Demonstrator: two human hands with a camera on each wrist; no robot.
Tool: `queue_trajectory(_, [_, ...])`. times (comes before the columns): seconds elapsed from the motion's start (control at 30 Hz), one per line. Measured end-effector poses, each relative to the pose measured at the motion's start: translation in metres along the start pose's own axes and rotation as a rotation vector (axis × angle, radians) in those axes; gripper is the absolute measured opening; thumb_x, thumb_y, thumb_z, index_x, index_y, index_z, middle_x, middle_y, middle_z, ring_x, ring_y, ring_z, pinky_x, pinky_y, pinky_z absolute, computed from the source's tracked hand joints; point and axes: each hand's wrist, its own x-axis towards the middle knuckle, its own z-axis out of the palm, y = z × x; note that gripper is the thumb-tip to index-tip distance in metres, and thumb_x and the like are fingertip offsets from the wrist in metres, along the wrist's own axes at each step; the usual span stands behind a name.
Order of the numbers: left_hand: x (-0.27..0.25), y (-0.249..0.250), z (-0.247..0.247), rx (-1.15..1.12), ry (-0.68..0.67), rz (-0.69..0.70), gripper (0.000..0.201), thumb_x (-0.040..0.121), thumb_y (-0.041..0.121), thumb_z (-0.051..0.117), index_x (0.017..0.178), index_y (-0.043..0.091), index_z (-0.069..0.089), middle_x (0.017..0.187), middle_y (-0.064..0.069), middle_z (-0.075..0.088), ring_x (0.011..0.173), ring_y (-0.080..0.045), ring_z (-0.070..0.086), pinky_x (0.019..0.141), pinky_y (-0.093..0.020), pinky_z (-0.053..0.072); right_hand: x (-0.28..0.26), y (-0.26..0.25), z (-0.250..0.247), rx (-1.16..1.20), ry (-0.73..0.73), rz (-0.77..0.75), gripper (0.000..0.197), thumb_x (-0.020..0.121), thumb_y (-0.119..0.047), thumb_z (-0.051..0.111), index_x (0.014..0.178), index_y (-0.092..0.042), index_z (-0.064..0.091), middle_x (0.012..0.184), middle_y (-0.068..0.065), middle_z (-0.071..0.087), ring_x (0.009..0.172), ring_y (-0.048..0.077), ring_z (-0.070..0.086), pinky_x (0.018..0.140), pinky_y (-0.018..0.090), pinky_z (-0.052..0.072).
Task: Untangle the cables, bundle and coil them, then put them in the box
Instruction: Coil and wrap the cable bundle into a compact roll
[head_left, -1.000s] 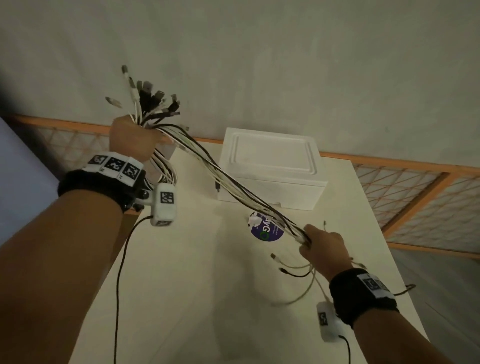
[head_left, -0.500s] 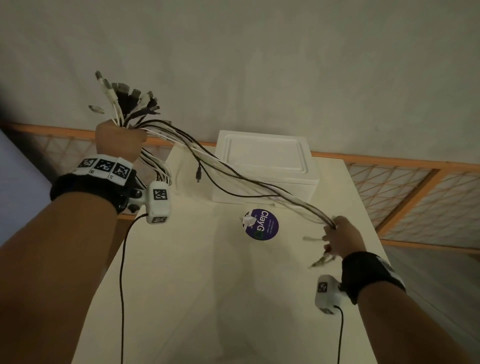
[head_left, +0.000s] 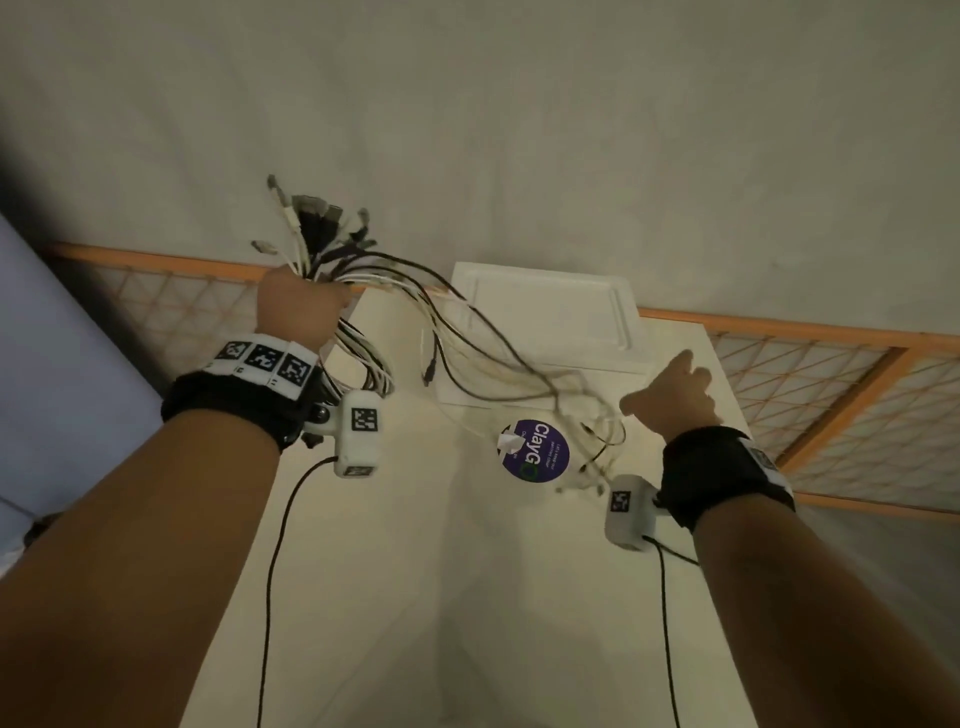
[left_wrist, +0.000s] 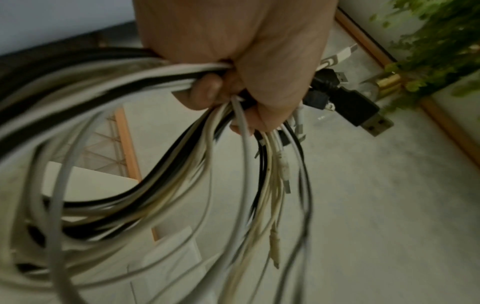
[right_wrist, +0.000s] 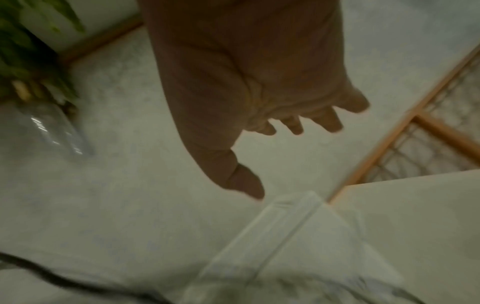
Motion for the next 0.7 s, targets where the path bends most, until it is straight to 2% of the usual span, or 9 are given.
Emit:
queue_trajectory(0.1, [-0.015, 0.005, 0.016, 0.008, -0.067, 0.083, 0.017, 0.075, 0.01, 0.068, 0.086, -0.002, 0.064, 0.077, -0.01, 0.062, 0.067, -0.022, 0.057, 0.063, -0.031, 0.046, -0.037, -0.038, -0.002, 0.337, 0.223, -0.495, 0.067, 0.077, -0.01, 0.065, 0.138, -0.01, 0.038, 0.137, 0.01, 0.044, 0.123, 0.026, 0.045, 0.105, 0.036, 0.036])
queue_trajectory(0.17, [-0.026, 0.012, 0.025, -0.038, -0.141, 0.142, 0.025, 0.07, 0.013, 0.068, 0.093, 0.003, 0.068, 0.084, -0.007, 0.066, 0.074, -0.02, 0.061, 0.072, -0.034, 0.051, -0.066, -0.069, 0.0, 0.44, 0.243, -0.845, 0.047, 0.078, -0.008, 0.065, 0.124, -0.01, 0.054, 0.122, 0.005, 0.055, 0.111, 0.019, 0.052, 0.097, 0.031, 0.042])
queue_trajectory(0.23, [-0.037, 0.019, 0.033, -0.093, -0.188, 0.2, 0.031, 0.063, 0.018, 0.064, 0.091, 0.006, 0.071, 0.086, -0.007, 0.069, 0.078, -0.021, 0.064, 0.073, -0.035, 0.052, -0.082, -0.091, 0.01, 0.347, 0.154, -1.011, 0.041, 0.078, -0.016, 0.069, 0.117, -0.014, 0.056, 0.113, 0.001, 0.058, 0.102, 0.015, 0.053, 0.09, 0.028, 0.042])
queue_trajectory(0.3, [-0.046, 0.025, 0.037, -0.124, -0.233, 0.224, 0.029, 0.061, 0.019, 0.063, 0.085, 0.006, 0.071, 0.08, -0.006, 0.069, 0.073, -0.02, 0.064, 0.067, -0.033, 0.051, -0.08, -0.095, 0.028, 0.312, 0.081, -0.946, 0.032, 0.081, -0.02, 0.065, 0.111, -0.019, 0.053, 0.102, -0.001, 0.06, 0.091, 0.017, 0.057, 0.08, 0.03, 0.046])
queue_trajectory(0.4, [-0.051, 0.032, 0.036, -0.235, -0.249, 0.204, 0.009, 0.07, 0.004, 0.066, 0.073, 0.012, 0.068, 0.056, 0.012, 0.064, 0.053, -0.004, 0.059, 0.052, -0.017, 0.044, -0.062, -0.071, 0.06, 0.067, -0.008, -0.772, 0.004, 0.09, -0.022, 0.05, 0.094, -0.022, 0.05, 0.084, 0.001, 0.062, 0.08, 0.024, 0.061, 0.07, 0.035, 0.048])
queue_trajectory(0.47, [-0.049, 0.035, 0.029, -0.281, -0.233, 0.201, 0.021, 0.073, -0.004, 0.065, 0.07, 0.017, 0.067, 0.052, 0.015, 0.063, 0.051, -0.001, 0.059, 0.05, -0.015, 0.044, -0.051, -0.037, 0.083, -0.131, -0.204, -0.668, 0.011, 0.091, -0.019, 0.047, 0.097, -0.018, 0.056, 0.091, 0.006, 0.064, 0.09, 0.028, 0.062, 0.078, 0.037, 0.05])
queue_trajectory(0.53, [-0.045, 0.037, 0.018, -0.305, -0.201, 0.198, 0.022, 0.072, -0.004, 0.065, 0.069, 0.018, 0.068, 0.057, 0.013, 0.066, 0.059, -0.006, 0.064, 0.056, -0.02, 0.048, -0.039, 0.009, 0.102, -0.176, -0.31, -0.524, 0.021, 0.089, -0.018, 0.049, 0.106, -0.012, 0.06, 0.103, 0.007, 0.066, 0.1, 0.028, 0.061, 0.086, 0.035, 0.049])
queue_trajectory(0.6, [-0.037, 0.036, 0.008, -0.3, -0.16, 0.179, 0.021, 0.072, -0.003, 0.065, 0.069, 0.017, 0.068, 0.055, 0.012, 0.066, 0.057, -0.006, 0.065, 0.056, -0.021, 0.049, -0.03, 0.052, 0.107, -0.156, -0.318, -0.422, 0.034, 0.084, -0.018, 0.053, 0.117, -0.016, 0.06, 0.113, 0.007, 0.065, 0.106, 0.026, 0.06, 0.09, 0.037, 0.049])
queue_trajectory(0.7, [-0.024, 0.026, -0.003, -0.23, -0.087, 0.119, 0.02, 0.077, 0.0, 0.063, 0.066, 0.015, 0.061, 0.044, 0.012, 0.06, 0.04, 0.0, 0.056, 0.045, -0.015, 0.043, -0.017, 0.1, 0.095, -0.062, -0.318, -0.264, 0.053, 0.079, -0.016, 0.064, 0.13, -0.02, 0.052, 0.126, 0.006, 0.059, 0.107, 0.025, 0.059, 0.092, 0.035, 0.048])
